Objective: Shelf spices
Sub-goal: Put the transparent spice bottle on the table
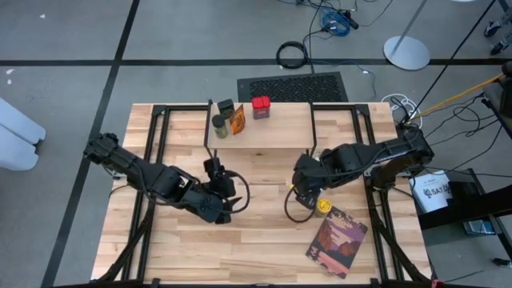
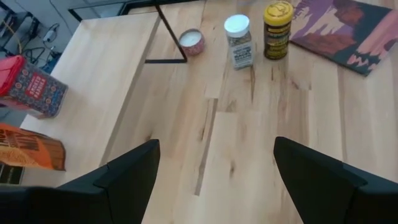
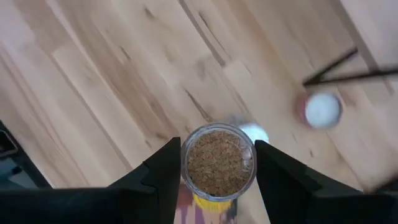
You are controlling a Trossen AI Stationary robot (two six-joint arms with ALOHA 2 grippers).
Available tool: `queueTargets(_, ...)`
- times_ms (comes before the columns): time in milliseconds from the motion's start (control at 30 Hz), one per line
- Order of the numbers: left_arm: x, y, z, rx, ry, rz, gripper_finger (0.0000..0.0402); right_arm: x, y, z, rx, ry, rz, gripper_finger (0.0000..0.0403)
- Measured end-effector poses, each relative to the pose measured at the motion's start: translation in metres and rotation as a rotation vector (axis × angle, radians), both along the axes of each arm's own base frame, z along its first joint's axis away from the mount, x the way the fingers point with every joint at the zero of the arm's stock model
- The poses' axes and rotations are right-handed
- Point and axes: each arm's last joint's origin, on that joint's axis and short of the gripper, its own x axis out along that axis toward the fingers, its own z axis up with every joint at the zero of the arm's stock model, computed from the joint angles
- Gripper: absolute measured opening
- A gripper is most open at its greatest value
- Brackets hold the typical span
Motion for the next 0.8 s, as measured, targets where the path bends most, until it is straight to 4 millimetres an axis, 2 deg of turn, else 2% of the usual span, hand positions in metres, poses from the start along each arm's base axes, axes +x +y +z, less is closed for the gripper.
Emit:
queueTargets(233,-0.004,-0.009,0.000,-0.017,-0.006,-0.016,0.0324,-0.009,0.015,0.000,0.014,0.017,-0.061,0.0167)
queueTargets(533,-0.009,-0.018,0.000,-0.025,-0.010,-0.044,0.0324,-0.016,0.038,-0.001,-0.056,-0.061,-0.155,0.0167)
queueTargets(800,-0.011,-0.023,0.000,-0.039,-0.017,-0.050,0.0324,-0.003,0.067,-0.026,-0.095,-0.042,-0.196,0.0167)
